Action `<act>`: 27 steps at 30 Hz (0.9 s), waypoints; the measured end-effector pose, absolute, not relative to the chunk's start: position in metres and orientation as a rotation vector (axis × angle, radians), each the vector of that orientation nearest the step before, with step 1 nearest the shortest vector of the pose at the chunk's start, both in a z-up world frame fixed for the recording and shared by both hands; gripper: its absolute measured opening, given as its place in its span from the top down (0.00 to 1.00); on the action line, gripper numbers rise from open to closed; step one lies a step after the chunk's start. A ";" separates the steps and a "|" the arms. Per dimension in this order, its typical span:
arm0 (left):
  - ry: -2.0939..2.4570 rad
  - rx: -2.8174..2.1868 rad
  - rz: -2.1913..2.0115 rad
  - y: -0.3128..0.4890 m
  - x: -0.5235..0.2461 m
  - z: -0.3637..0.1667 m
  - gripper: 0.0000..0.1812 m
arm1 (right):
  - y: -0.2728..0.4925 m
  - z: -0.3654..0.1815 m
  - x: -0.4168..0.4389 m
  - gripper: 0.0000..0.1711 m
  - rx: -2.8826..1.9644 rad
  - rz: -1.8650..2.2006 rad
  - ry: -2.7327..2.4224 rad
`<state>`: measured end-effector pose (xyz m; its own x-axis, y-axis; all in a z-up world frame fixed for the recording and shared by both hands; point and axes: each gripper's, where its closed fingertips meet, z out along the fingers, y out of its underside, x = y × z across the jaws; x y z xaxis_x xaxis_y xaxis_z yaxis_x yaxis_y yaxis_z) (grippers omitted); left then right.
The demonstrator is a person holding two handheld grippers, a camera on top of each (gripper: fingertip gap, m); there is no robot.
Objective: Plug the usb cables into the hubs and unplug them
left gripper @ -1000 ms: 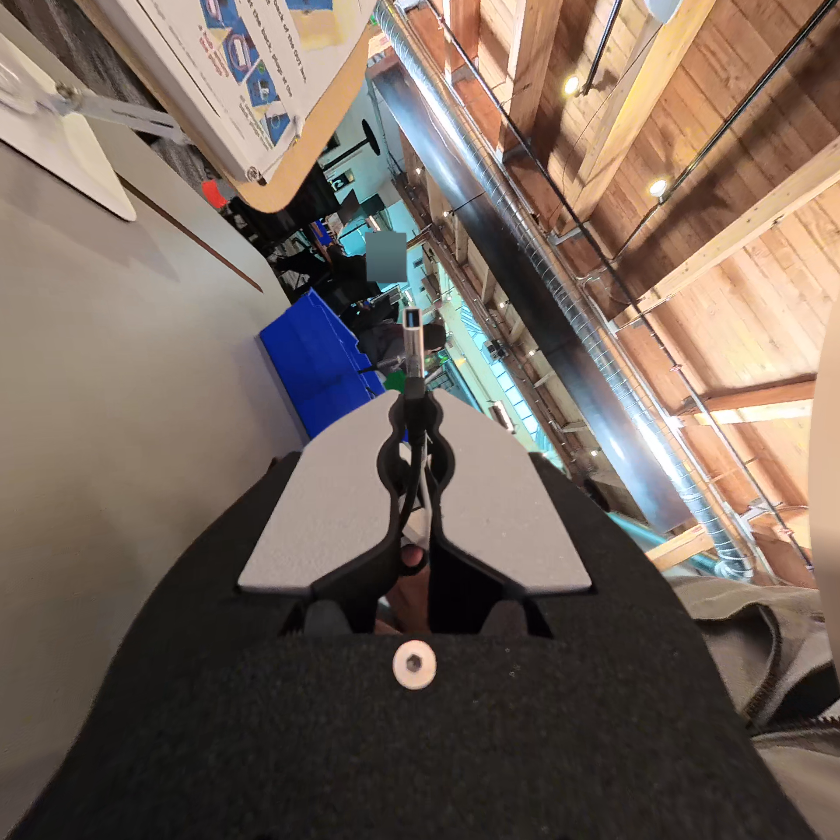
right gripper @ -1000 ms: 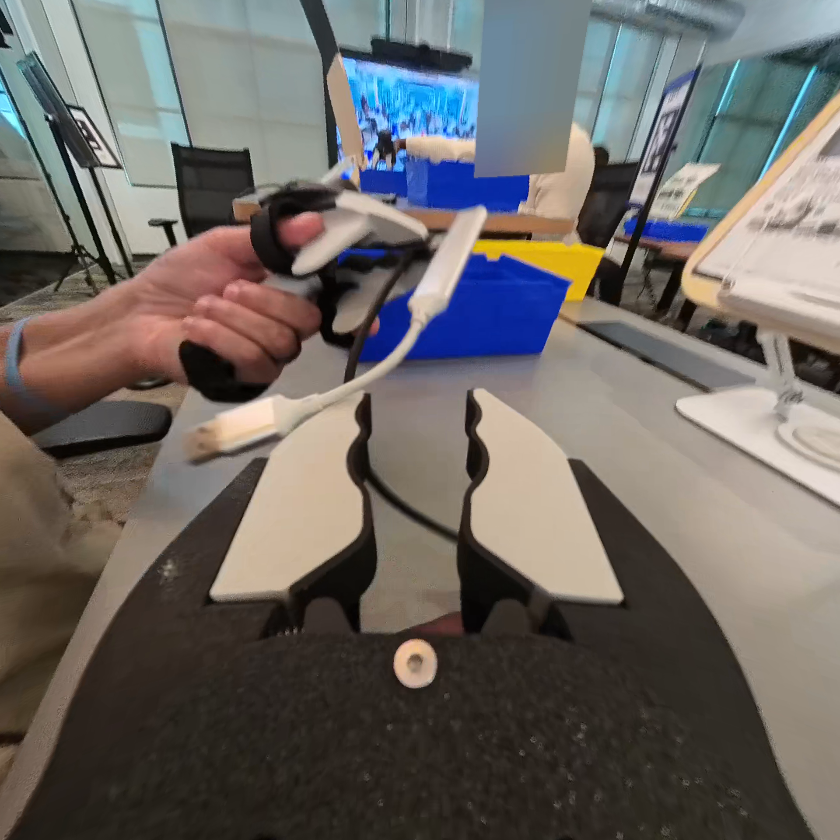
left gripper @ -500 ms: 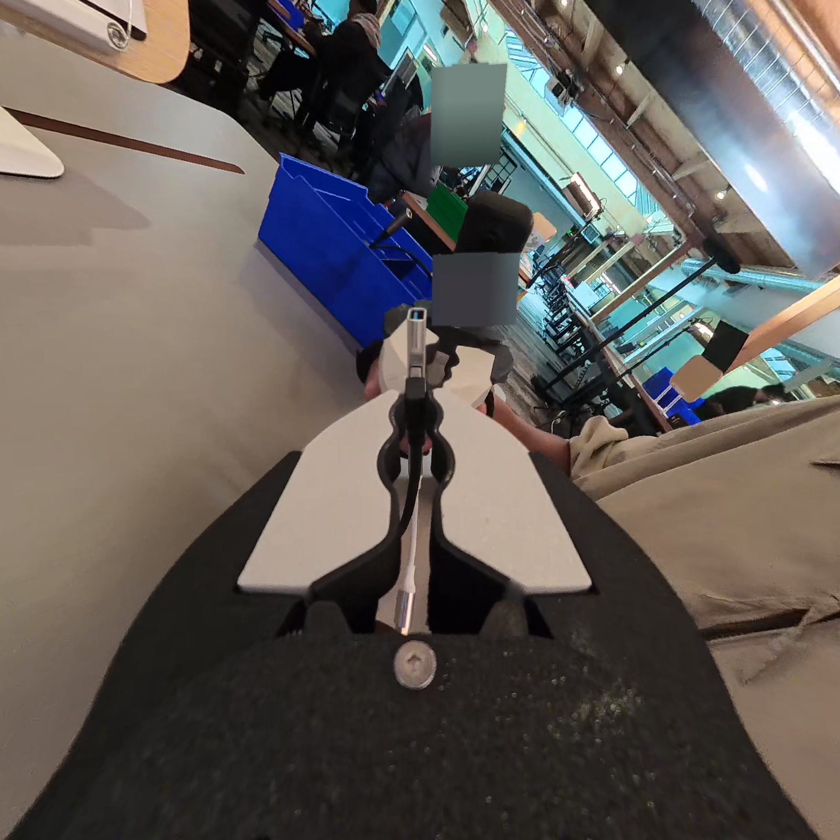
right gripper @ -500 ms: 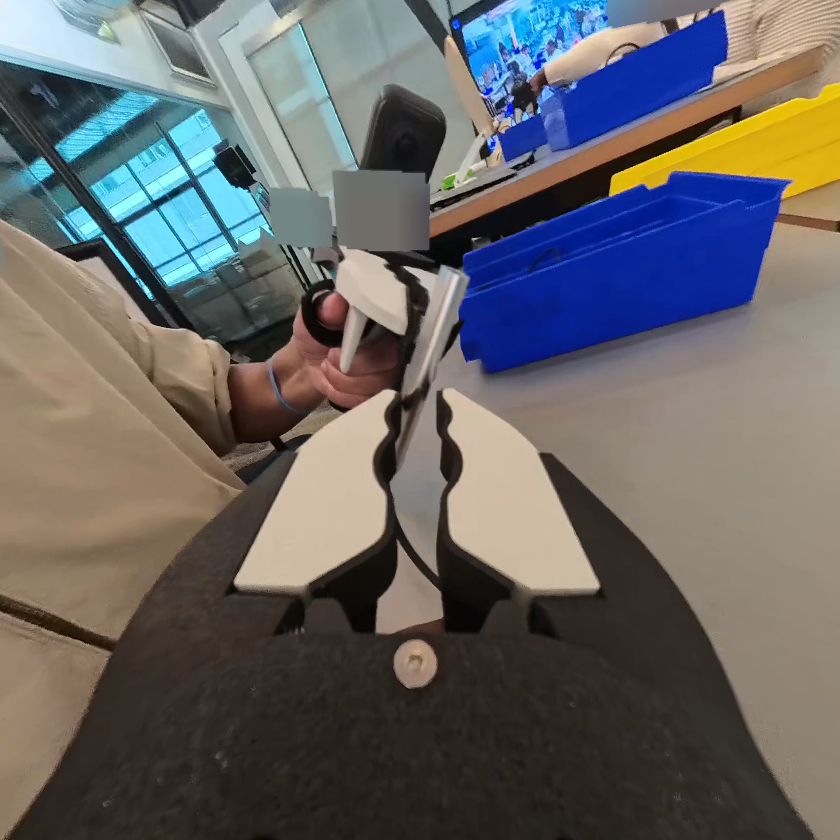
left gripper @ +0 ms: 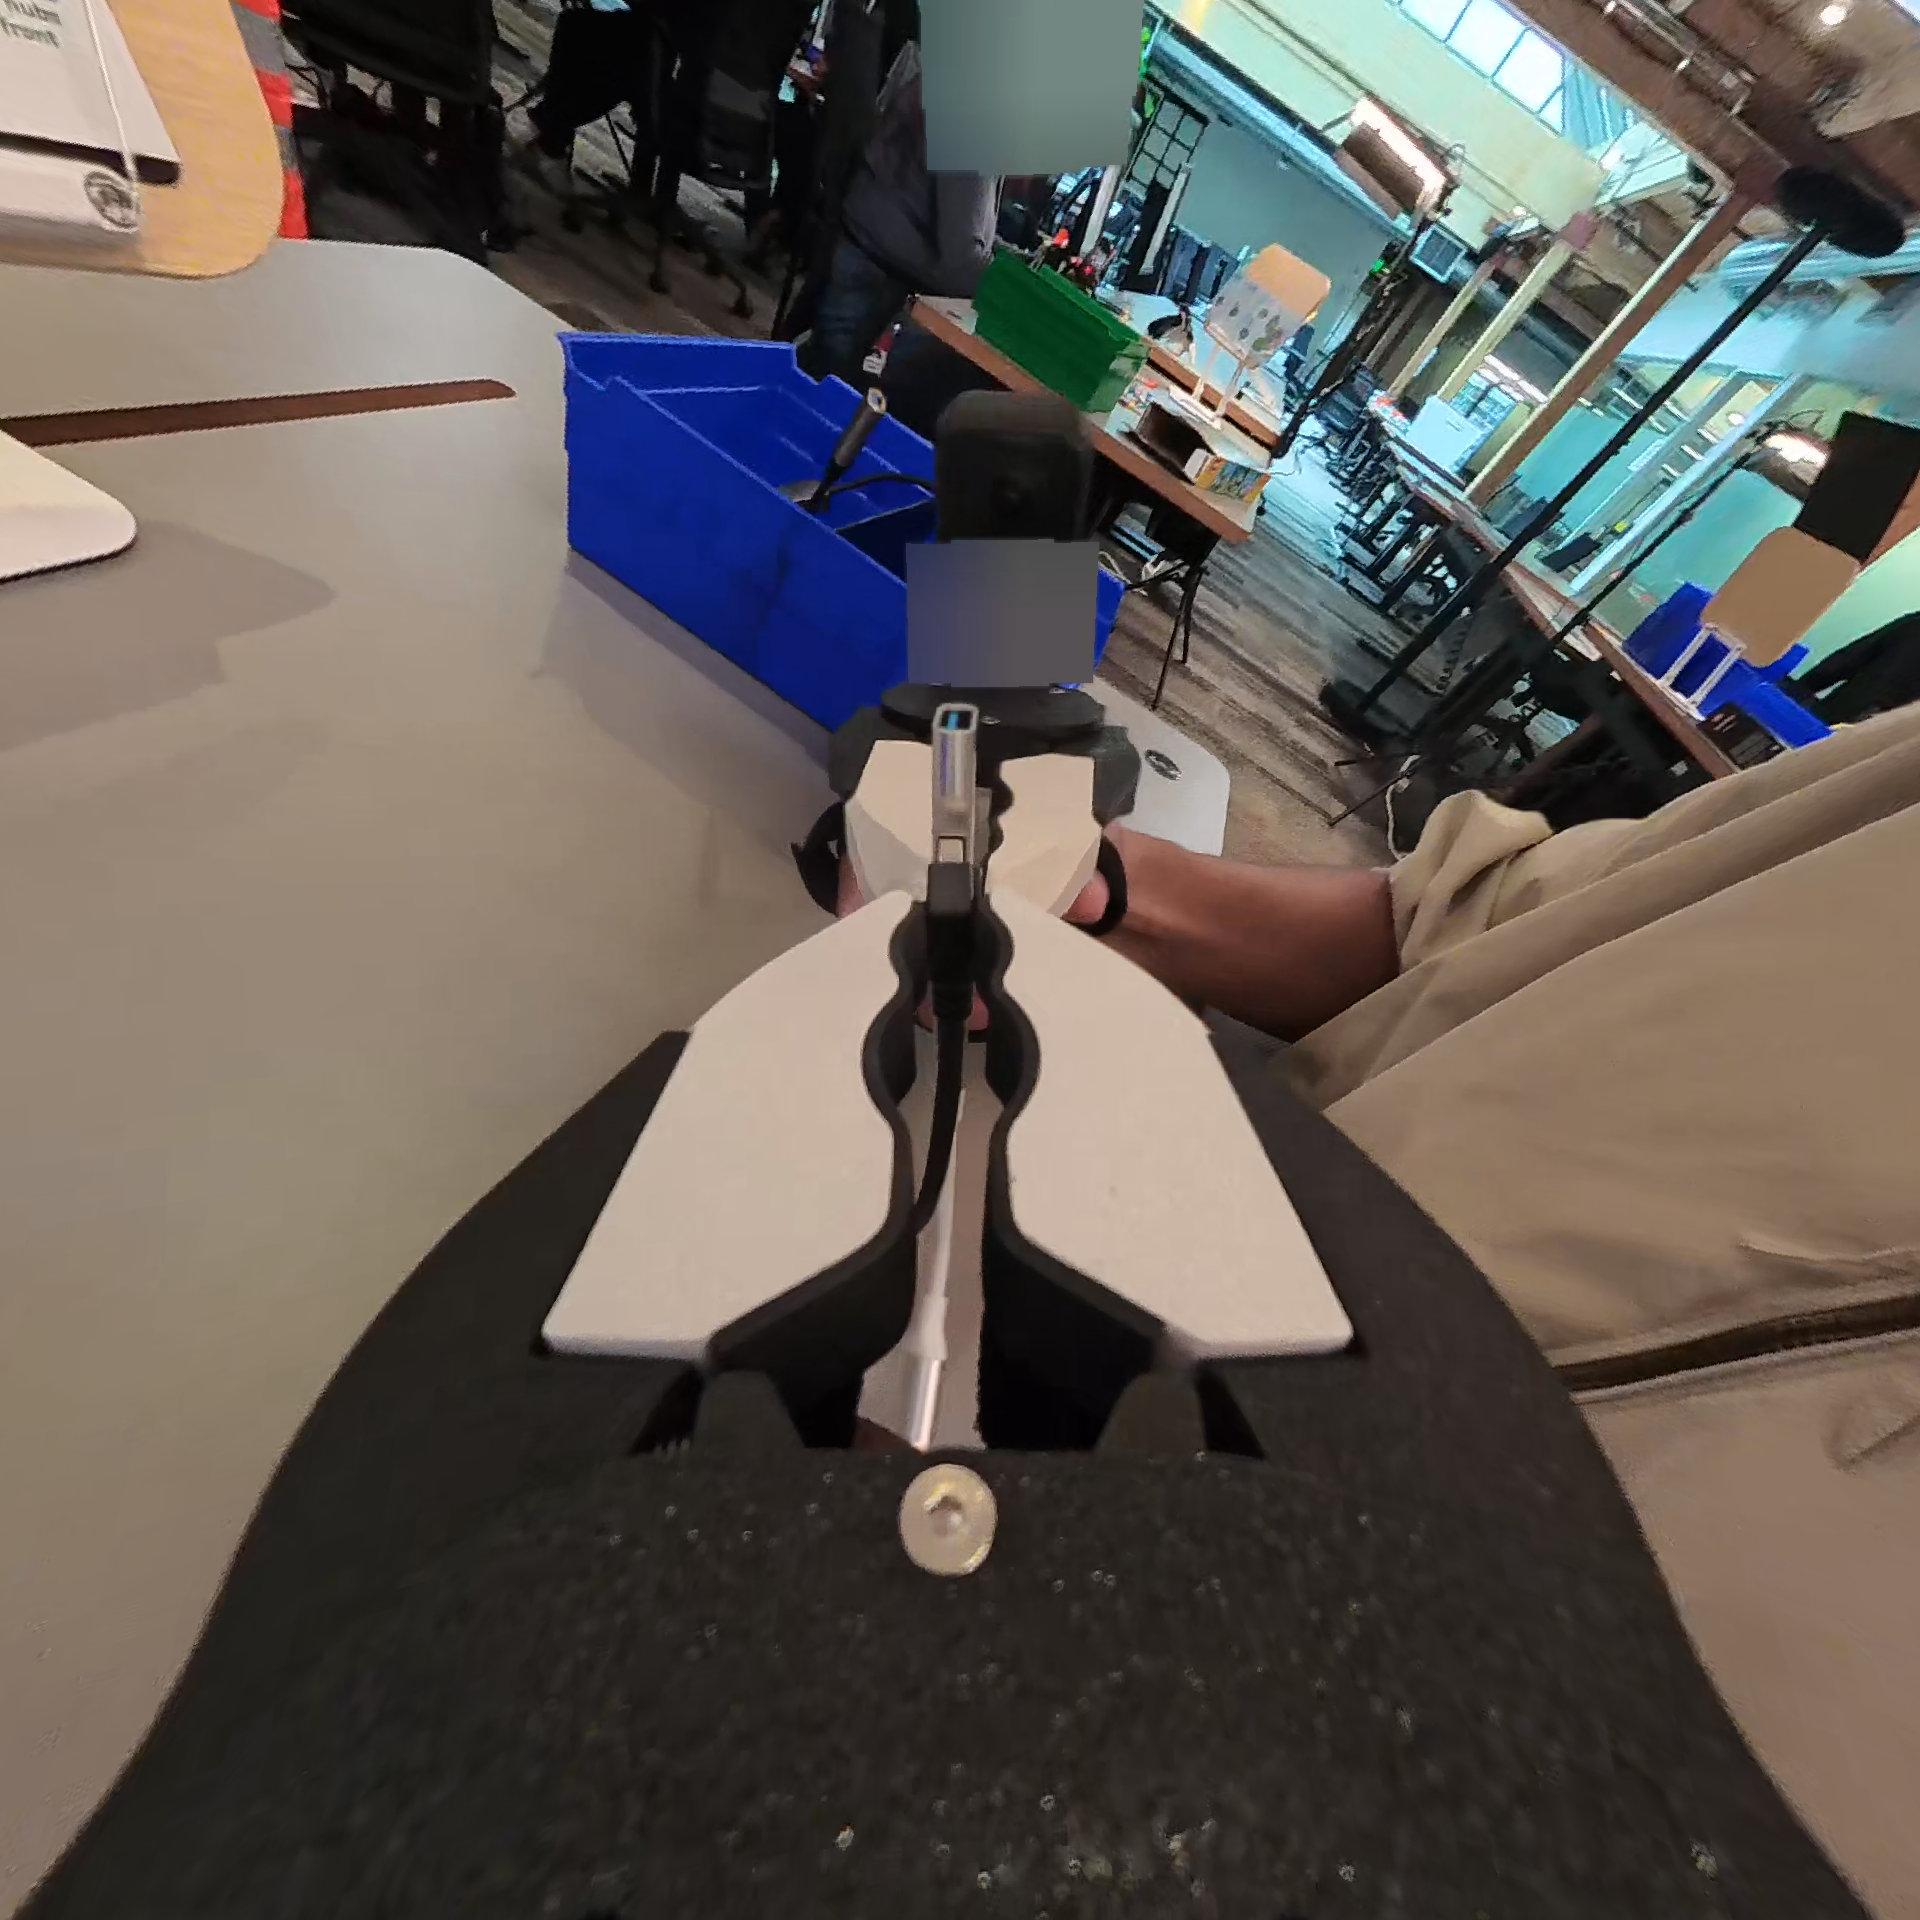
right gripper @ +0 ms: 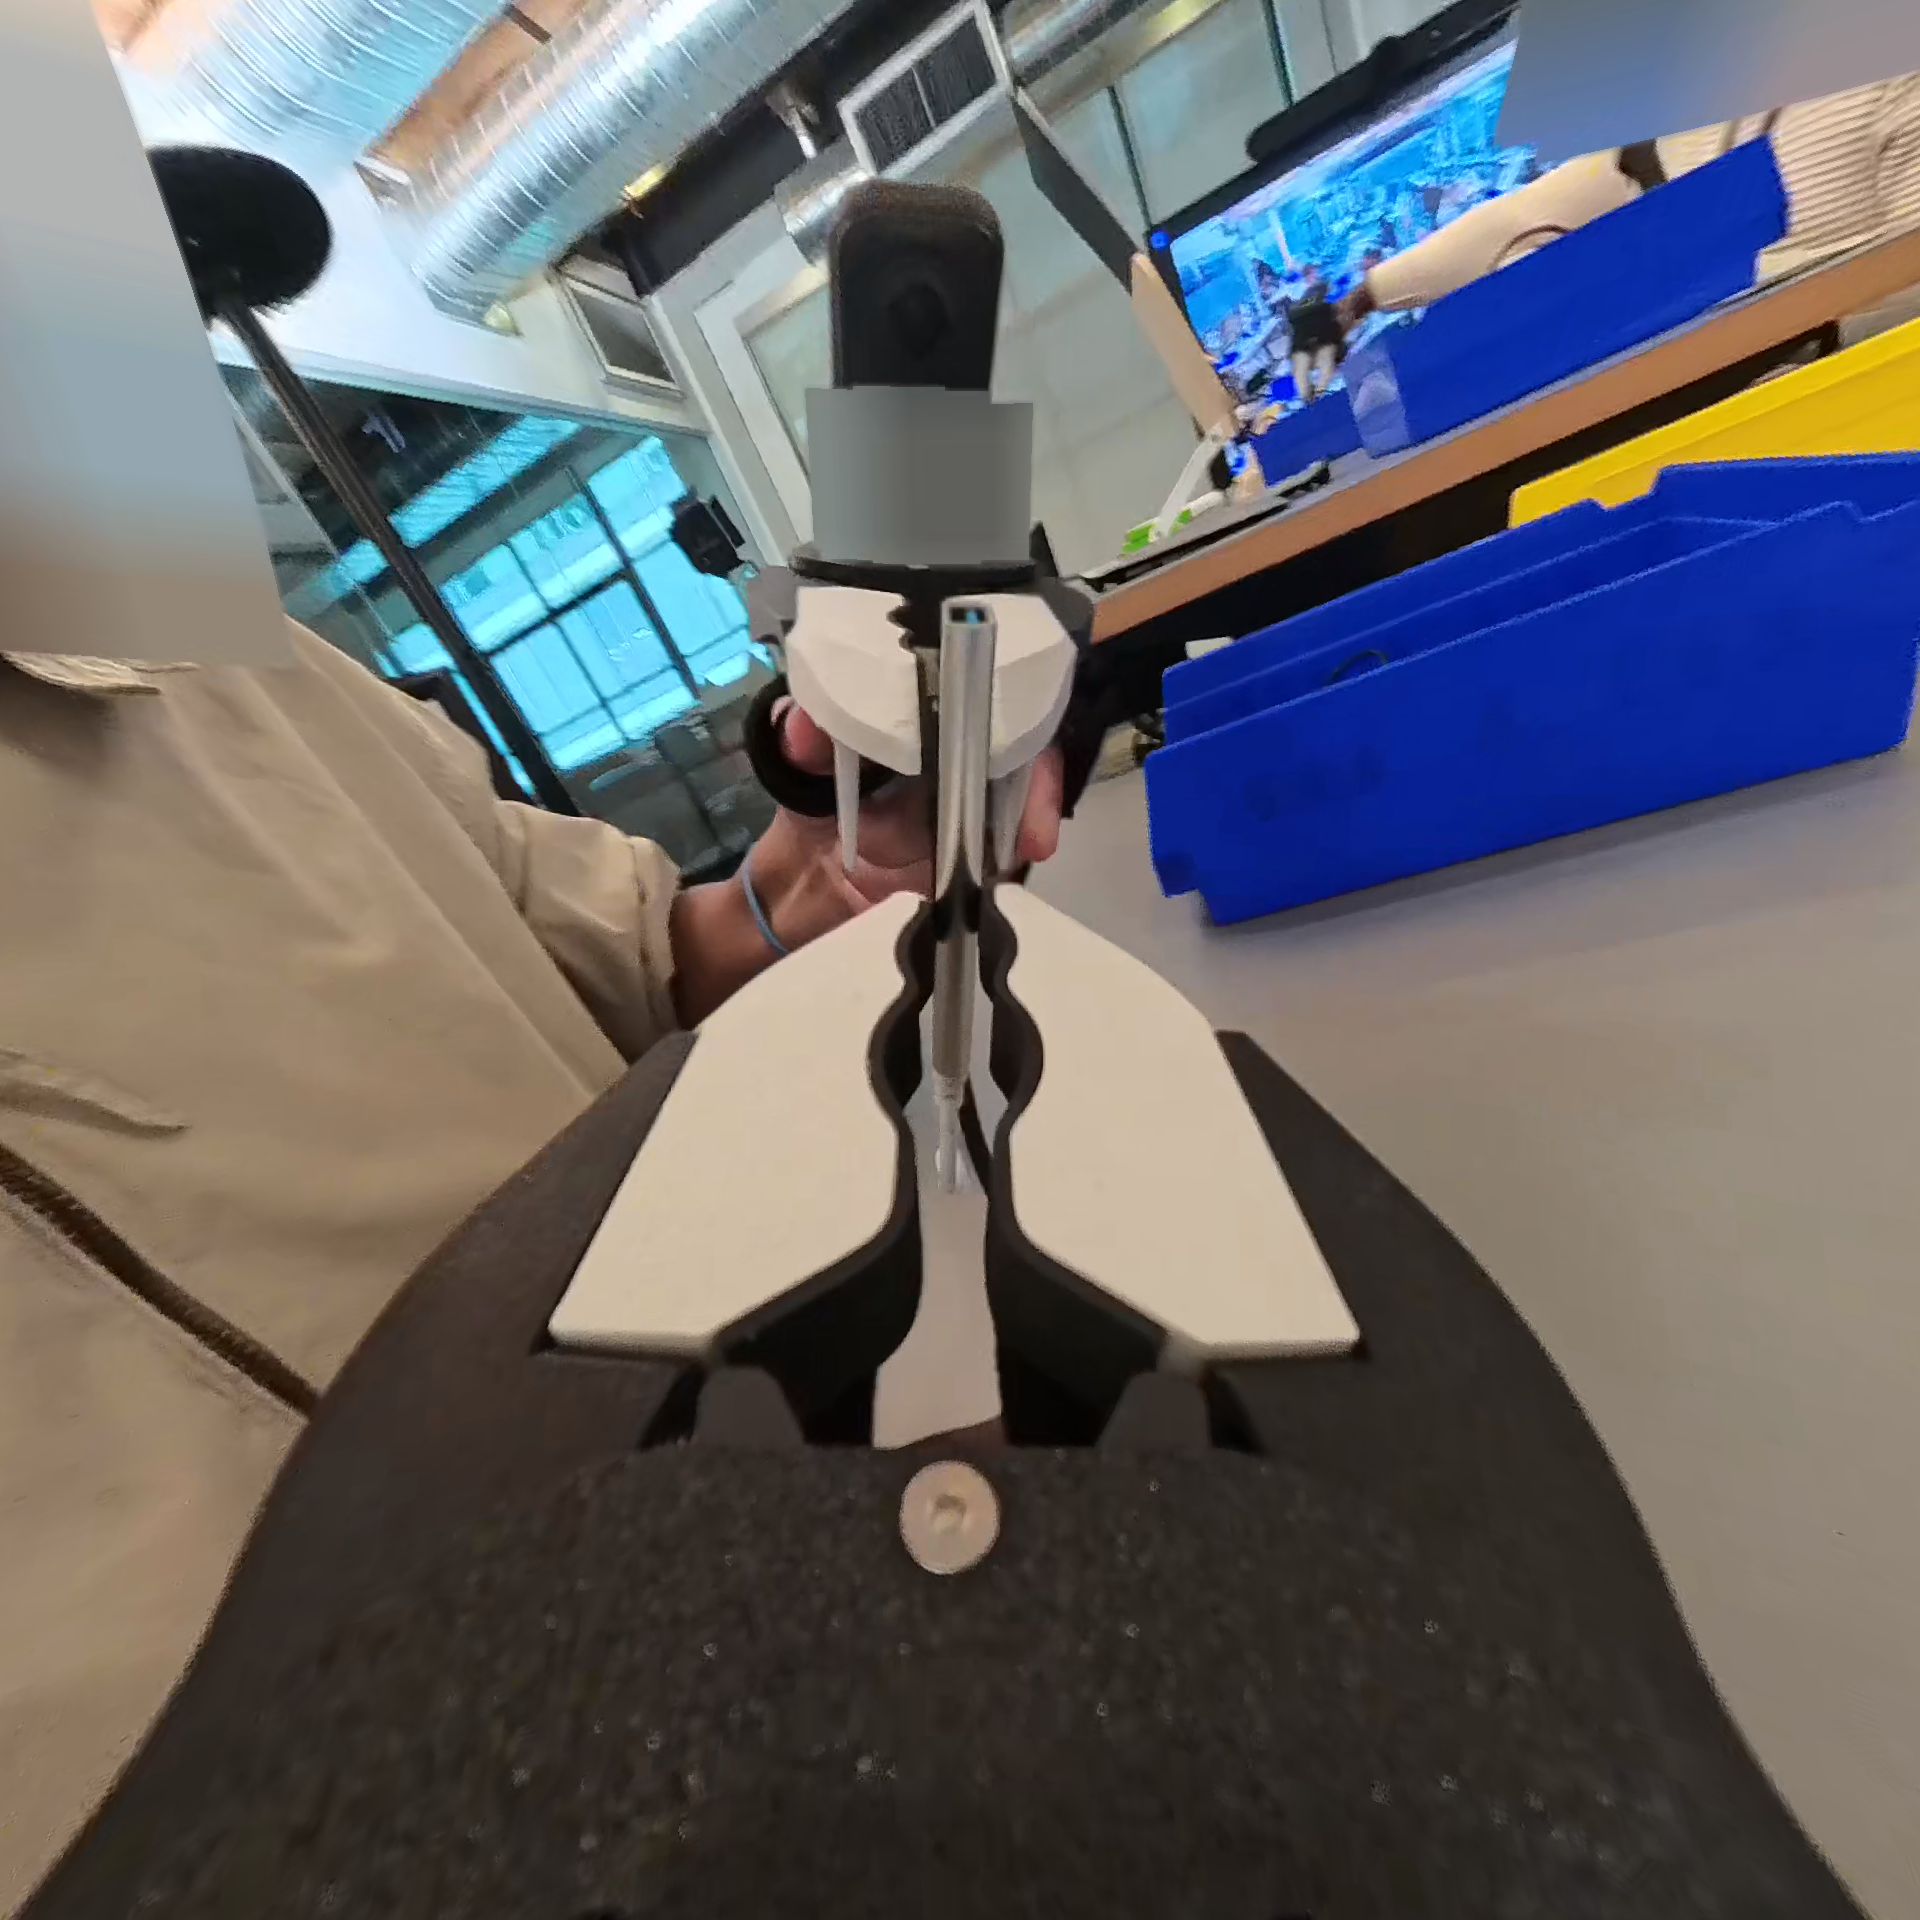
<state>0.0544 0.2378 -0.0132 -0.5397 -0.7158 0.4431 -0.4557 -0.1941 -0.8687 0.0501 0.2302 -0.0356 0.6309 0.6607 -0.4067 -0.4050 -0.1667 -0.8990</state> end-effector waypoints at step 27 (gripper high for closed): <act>1.829 -1.323 -1.514 0.268 0.036 -0.033 0.91 | 0.226 -0.031 0.074 0.96 -1.366 0.993 -0.185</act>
<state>0.0364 0.2682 -0.0335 -0.4589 -0.8549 0.2420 -0.3975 -0.0461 -0.9165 0.0739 0.2265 -0.0311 0.6016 0.6783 -0.4220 -0.4812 -0.1139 -0.8692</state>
